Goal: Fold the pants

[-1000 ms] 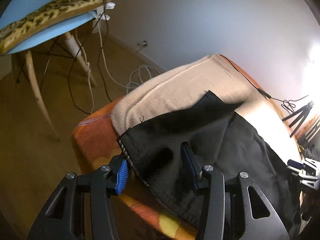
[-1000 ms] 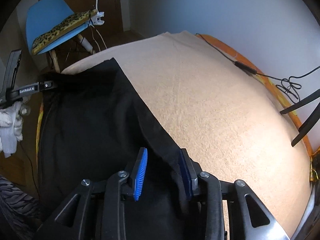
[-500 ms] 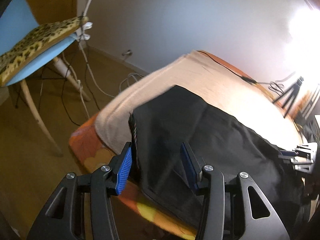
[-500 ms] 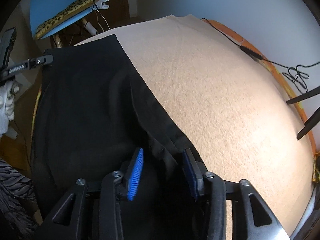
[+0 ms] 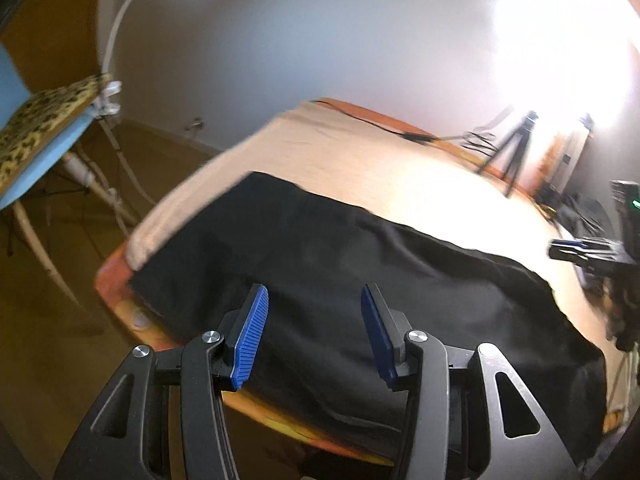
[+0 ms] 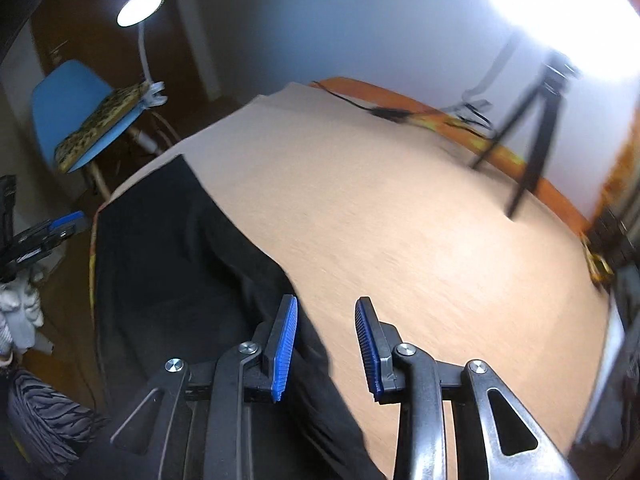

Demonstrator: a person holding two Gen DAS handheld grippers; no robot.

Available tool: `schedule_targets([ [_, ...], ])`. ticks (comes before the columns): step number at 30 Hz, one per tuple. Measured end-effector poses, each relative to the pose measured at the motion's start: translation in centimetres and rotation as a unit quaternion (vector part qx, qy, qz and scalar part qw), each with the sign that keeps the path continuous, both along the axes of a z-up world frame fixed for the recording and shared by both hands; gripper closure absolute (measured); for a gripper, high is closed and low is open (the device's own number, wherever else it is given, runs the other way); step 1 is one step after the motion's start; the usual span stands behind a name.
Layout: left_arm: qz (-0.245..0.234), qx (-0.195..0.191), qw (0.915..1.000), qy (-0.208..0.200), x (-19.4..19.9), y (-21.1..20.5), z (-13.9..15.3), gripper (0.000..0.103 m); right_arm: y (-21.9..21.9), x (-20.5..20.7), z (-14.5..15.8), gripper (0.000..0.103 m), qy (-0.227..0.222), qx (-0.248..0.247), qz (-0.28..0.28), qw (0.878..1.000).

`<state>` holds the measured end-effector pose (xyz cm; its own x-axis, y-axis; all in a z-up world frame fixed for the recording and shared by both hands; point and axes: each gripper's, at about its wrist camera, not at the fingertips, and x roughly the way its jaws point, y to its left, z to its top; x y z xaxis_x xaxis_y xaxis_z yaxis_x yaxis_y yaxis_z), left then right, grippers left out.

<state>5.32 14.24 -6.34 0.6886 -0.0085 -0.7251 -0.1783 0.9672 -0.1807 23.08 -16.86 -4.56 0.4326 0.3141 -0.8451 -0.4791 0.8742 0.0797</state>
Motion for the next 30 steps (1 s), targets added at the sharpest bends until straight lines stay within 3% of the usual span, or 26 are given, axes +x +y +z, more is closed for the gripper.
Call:
schedule_targets([
  [3, -0.031, 0.015, 0.9993, 0.012, 0.0, -2.3, -0.7, 0.055, -0.8, 0.0, -0.8, 0.067, 0.022, 0.011, -0.003, 1.0],
  [5, -0.049, 0.024, 0.9983, 0.02, 0.2, -3.4, -1.1, 0.055, -1.3, -0.5, -1.8, 0.052, 0.042, 0.03, 0.005, 0.999],
  [8, -0.057, 0.056, 0.9966, 0.021, 0.3, -4.3, -1.3, 0.055, -0.6, -1.1, -3.4, 0.044, 0.052, 0.031, 0.014, 0.998],
  [9, -0.054, 0.068, 0.9961, 0.019, 0.4, -4.2, -1.2, 0.055, -0.3, -1.2, -3.9, 0.044, 0.056, 0.027, 0.017, 0.998],
  [10, -0.048, 0.073, 0.996, 0.018, 0.4, -3.9, -1.1, 0.055, 0.0, -1.3, -4.4, 0.054, 0.057, 0.022, 0.019, 0.998],
  [11, -0.041, 0.071, 0.9965, 0.017, 0.5, -3.3, -1.0, 0.055, 0.2, -1.3, -4.8, 0.075, 0.057, 0.017, 0.02, 0.998],
  [12, -0.034, 0.065, 0.9971, 0.018, 0.6, -2.7, -1.0, 0.055, 0.4, -1.4, -5.4, 0.087, 0.061, 0.012, 0.021, 0.998],
  [14, -0.022, 0.055, 0.998, 0.02, 0.7, -1.9, -1.2, 0.055, 0.4, -1.4, -5.3, 0.094, 0.062, 0.022, 0.02, 0.998],
  [17, -0.013, 0.043, 0.9986, 0.029, 1.1, -1.4, -1.9, 0.055, 0.1, -1.4, -3.9, 0.096, 0.051, 0.025, 0.044, 0.997],
  [20, -0.021, 0.042, 0.9981, 0.039, 1.8, -2.2, -2.5, 0.055, -1.1, 0.1, -3.5, 0.097, 0.032, -0.002, 0.023, 0.999],
  [22, -0.032, 0.044, 0.9977, 0.041, 1.9, -3.1, -2.6, 0.055, -1.6, 1.3, -4.1, 0.096, 0.047, 0.007, 0.017, 0.999],
  [25, -0.053, 0.045, 0.9969, 0.036, 2.0, -4.7, -2.3, 0.055, -1.0, 1.5, -5.2, 0.081, 0.044, -0.032, 0.019, 0.998],
  [27, -0.073, 0.047, 0.9958, 0.029, 1.8, -6.2, -1.8, 0.055, -1.6, 1.2, -4.8, 0.073, 0.038, -0.026, 0.007, 0.999],
  [30, -0.104, 0.041, 0.9936, 0.02, 1.3, -8.2, -1.1, 0.055, -3.5, -0.3, -2.9, 0.071, 0.018, -0.005, -0.014, 1.0],
])
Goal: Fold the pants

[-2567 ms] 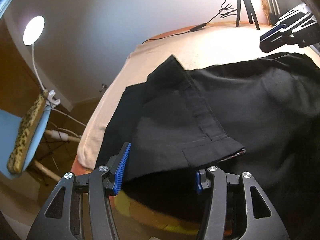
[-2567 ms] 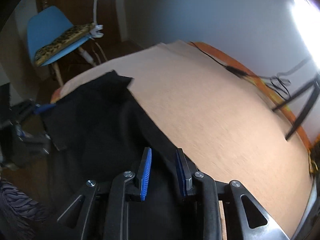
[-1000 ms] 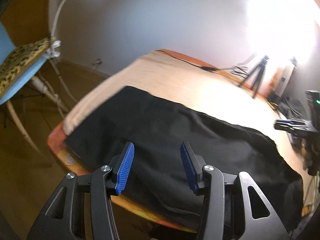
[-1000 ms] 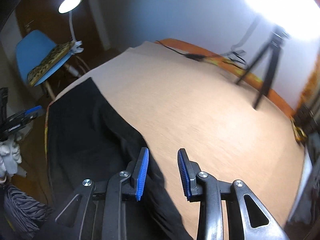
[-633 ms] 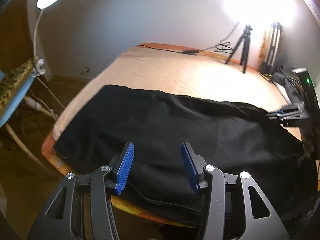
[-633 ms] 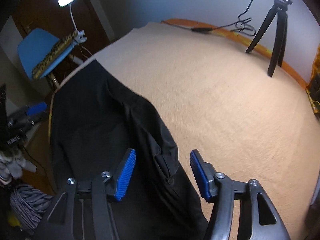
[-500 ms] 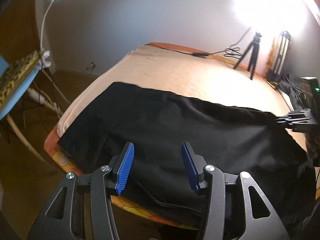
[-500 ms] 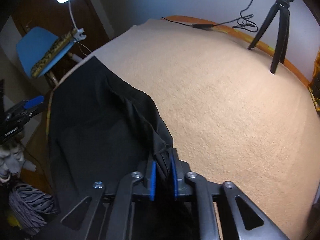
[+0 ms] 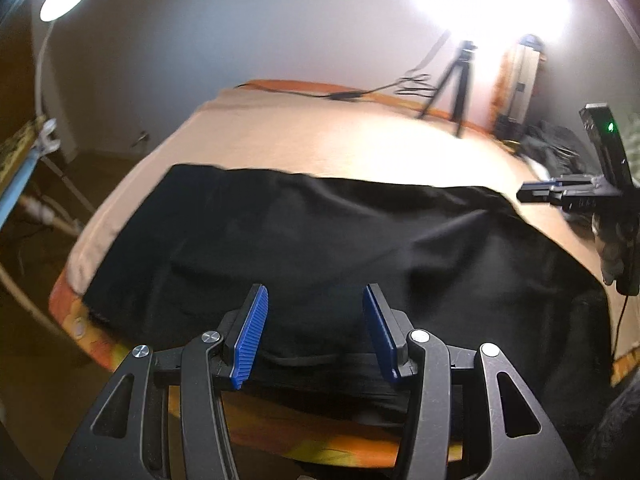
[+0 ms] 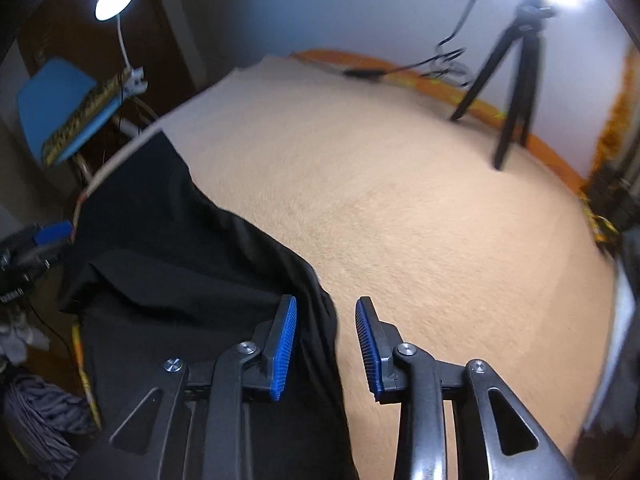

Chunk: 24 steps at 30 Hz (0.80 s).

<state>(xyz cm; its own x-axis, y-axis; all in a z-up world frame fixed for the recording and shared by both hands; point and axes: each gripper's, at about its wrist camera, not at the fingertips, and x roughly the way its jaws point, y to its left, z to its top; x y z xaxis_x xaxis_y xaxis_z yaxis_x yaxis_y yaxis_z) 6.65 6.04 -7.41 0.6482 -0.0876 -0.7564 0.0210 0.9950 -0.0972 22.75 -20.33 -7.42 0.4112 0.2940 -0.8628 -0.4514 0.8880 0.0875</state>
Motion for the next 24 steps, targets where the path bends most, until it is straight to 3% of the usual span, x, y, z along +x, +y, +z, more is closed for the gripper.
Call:
schedule_targets([
  [6, -0.079, -0.015, 0.9968, -0.003, -1.4, -5.4, 0.7, 0.055, -7.0, -7.6, 5.7, 0.064, -0.048, 0.053, -0.078, 0.994],
  [9, -0.117, -0.032, 0.9926, 0.004, -1.9, -8.0, 0.7, 0.055, -9.7, -12.0, 6.9, 0.061, -0.054, 0.066, -0.12, 0.989],
  [17, -0.244, -0.023, 0.9692, 0.021, -6.2, -16.4, 0.0, 0.055, -14.8, -21.8, 3.5, 0.045, 0.004, 0.101, -0.203, 0.974],
  [24, -0.346, 0.042, 0.937, -0.023, -11.1, -21.0, 0.8, 0.053, -16.3, -26.2, 0.2, 0.045, 0.036, 0.147, -0.234, 0.96],
])
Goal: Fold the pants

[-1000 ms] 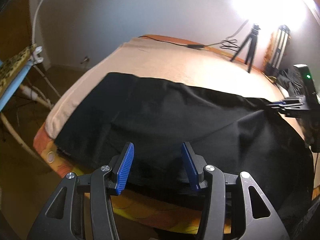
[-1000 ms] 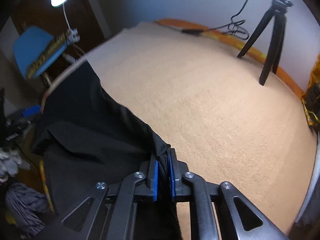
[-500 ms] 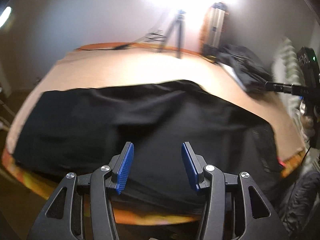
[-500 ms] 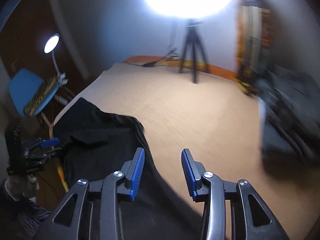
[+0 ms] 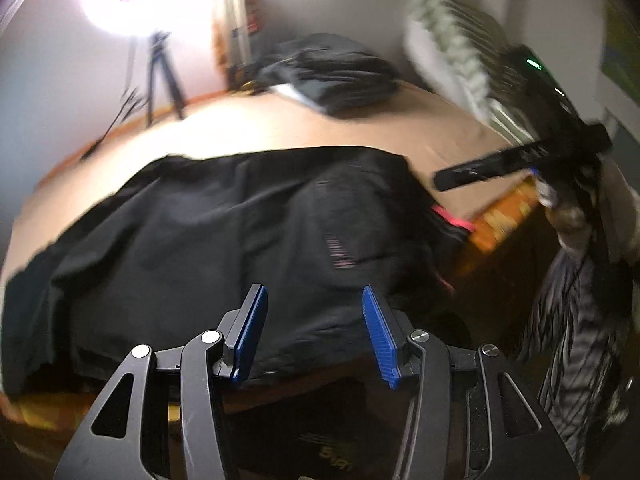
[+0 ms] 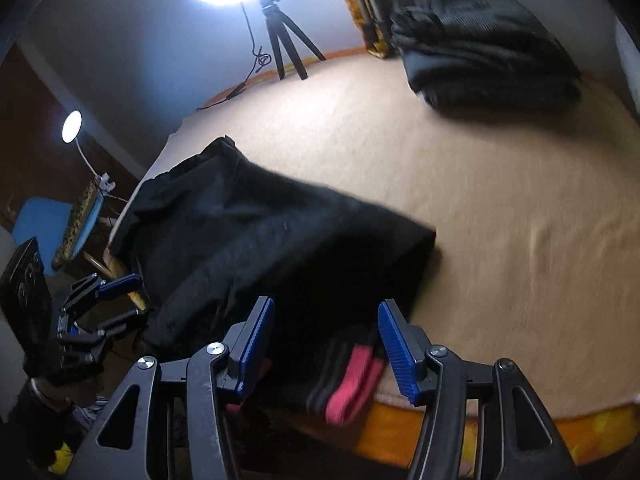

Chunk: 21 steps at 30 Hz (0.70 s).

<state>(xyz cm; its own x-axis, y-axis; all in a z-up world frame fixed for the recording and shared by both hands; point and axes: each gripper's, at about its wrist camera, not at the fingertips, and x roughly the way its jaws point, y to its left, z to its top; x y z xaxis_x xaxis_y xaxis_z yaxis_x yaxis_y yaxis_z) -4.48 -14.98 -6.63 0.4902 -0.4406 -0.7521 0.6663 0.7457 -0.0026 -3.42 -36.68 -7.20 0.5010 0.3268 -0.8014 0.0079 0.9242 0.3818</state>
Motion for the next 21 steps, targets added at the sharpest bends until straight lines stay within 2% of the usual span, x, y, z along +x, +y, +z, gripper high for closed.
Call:
schedule_targets([
  [2, -0.023, 0.015, 0.9995, -0.015, -0.8, -0.7, 0.0, 0.041, -0.1, -0.9, -0.6, 0.046, 0.005, 0.023, -0.002, 1.0],
  [5, -0.055, 0.067, 0.995, -0.048, -2.4, -1.8, -0.6, 0.041, 0.3, -1.5, -0.7, 0.045, 0.004, 0.032, 0.002, 0.999],
  [8, -0.067, 0.109, 0.9894, -0.069, -3.2, -2.3, -1.6, 0.041, 0.5, -1.5, -0.7, 0.045, -0.001, 0.036, 0.0, 0.999],
  [13, -0.069, 0.151, 0.9818, -0.093, -2.3, -4.2, -3.1, 0.041, 1.0, -1.6, -0.8, 0.045, -0.004, 0.047, -0.001, 0.999],
  [16, -0.067, 0.147, 0.9836, -0.08, -1.3, -5.1, -3.4, 0.041, 1.2, -1.6, -0.6, 0.044, -0.005, 0.054, -0.006, 0.999],
  [19, -0.06, 0.108, 0.9915, -0.039, 0.2, -5.4, -3.0, 0.043, 0.9, -1.8, -0.1, 0.036, -0.012, 0.061, -0.015, 0.998],
  [21, -0.057, 0.069, 0.9959, -0.007, 1.2, -5.1, -2.5, 0.056, 0.7, -2.1, 0.2, 0.032, -0.018, 0.06, -0.023, 0.998],
])
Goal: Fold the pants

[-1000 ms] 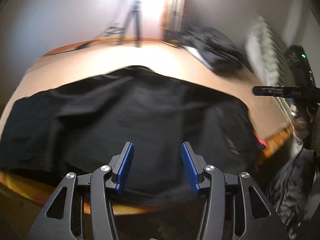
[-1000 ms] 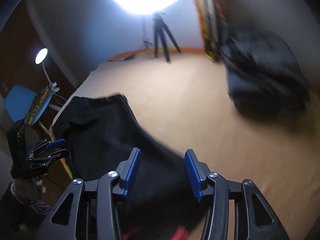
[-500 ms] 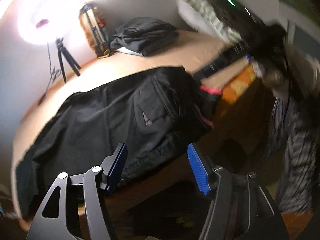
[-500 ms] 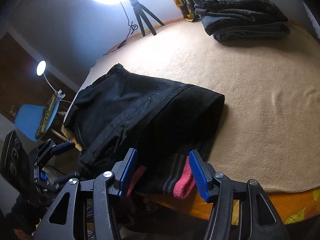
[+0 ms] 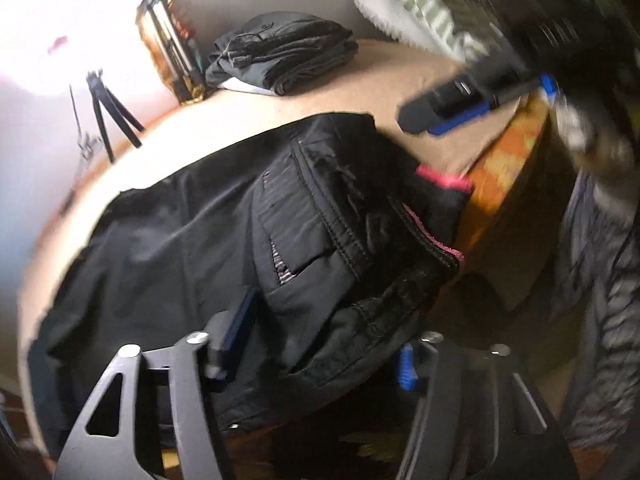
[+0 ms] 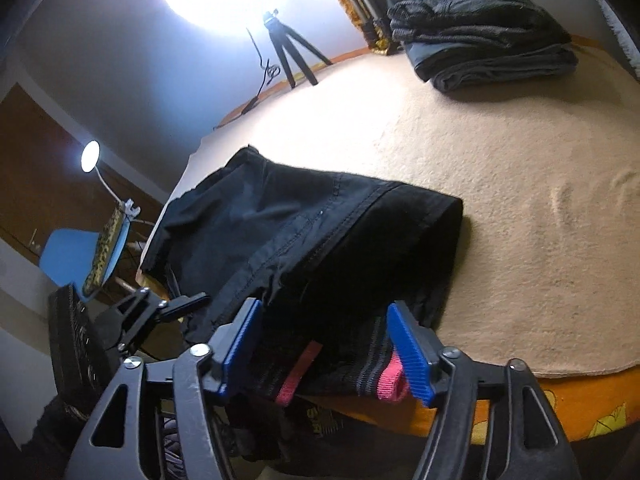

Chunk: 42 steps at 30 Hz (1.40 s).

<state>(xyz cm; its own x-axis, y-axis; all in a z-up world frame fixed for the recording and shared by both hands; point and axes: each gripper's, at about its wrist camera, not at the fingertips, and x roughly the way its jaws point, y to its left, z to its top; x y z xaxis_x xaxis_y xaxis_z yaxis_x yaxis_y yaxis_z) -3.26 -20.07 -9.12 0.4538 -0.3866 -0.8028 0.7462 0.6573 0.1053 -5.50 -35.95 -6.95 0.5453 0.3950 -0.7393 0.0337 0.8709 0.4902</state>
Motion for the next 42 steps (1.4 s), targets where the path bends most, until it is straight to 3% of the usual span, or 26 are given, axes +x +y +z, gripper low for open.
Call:
schedule_targets([
  [1, 0.004, -0.016, 0.9998, 0.013, 0.3, 0.2, 0.3, 0.063, -0.1, -0.1, 0.1, 0.03, -0.001, 0.002, -0.003, 1.0],
  [4, 0.022, -0.075, 0.9959, 0.046, 1.1, 1.1, 1.3, 0.072, -0.6, -0.5, 0.0, 0.026, 0.003, 0.019, -0.015, 1.0],
  [9, 0.05, -0.152, 0.9829, 0.09, 2.3, 2.6, 2.2, 0.074, -0.8, 0.4, -1.3, 0.022, 0.023, 0.073, -0.03, 0.997],
  [16, 0.043, -0.156, 0.9827, 0.09, 1.7, 2.5, 2.3, 0.074, 0.5, 2.8, -3.8, 0.022, 0.036, 0.191, -0.031, 0.981],
  [18, 0.04, -0.154, 0.9832, 0.089, 1.8, 2.5, 2.2, 0.074, 0.9, 3.4, -4.5, 0.025, 0.033, 0.222, -0.031, 0.974],
  [20, 0.037, -0.15, 0.9841, 0.086, 1.6, 2.5, 2.1, 0.077, 1.3, 3.7, -5.0, 0.046, 0.032, 0.247, -0.027, 0.968],
  [21, 0.035, -0.15, 0.9842, 0.087, 1.6, 2.4, 2.1, 0.077, 1.5, 3.9, -5.1, 0.052, 0.031, 0.258, -0.025, 0.965],
  [23, 0.029, -0.148, 0.9847, 0.088, 1.9, 2.2, 2.0, 0.077, 1.7, 4.1, -4.7, 0.076, 0.024, 0.248, -0.021, 0.968],
  [25, 0.022, -0.139, 0.9863, 0.087, 1.5, 2.0, 2.0, 0.073, 1.7, 4.3, -3.2, 0.086, 0.012, 0.206, -0.013, 0.978],
  [27, 0.015, -0.137, 0.9865, 0.088, 1.1, 1.9, 2.3, 0.067, 1.9, 4.6, -1.3, 0.091, 0.005, 0.142, 0.005, 0.99],
  [29, 0.013, -0.149, 0.9846, 0.091, 0.7, 2.4, 3.0, 0.054, 1.8, 4.7, 0.2, 0.095, 0.005, 0.083, 0.023, 0.996],
  [33, 0.029, -0.161, 0.9847, 0.061, 0.5, 4.9, 4.6, 0.054, 1.1, 4.9, 3.1, 0.096, -0.012, -0.034, 0.044, 0.998],
  [35, 0.054, -0.156, 0.9851, 0.046, 1.3, 6.4, 4.7, 0.053, 0.2, 5.1, 2.7, 0.096, -0.001, -0.047, 0.043, 0.998],
  [38, 0.131, -0.155, 0.9781, 0.045, 3.7, 10.4, 4.4, 0.053, -0.1, 5.0, 0.5, 0.096, 0.031, -0.051, 0.056, 0.997],
  [42, 0.206, -0.084, 0.9748, -0.005, 6.1, 14.1, 3.4, 0.053, -0.1, 4.7, -2.4, 0.096, 0.061, -0.018, 0.051, 0.997],
])
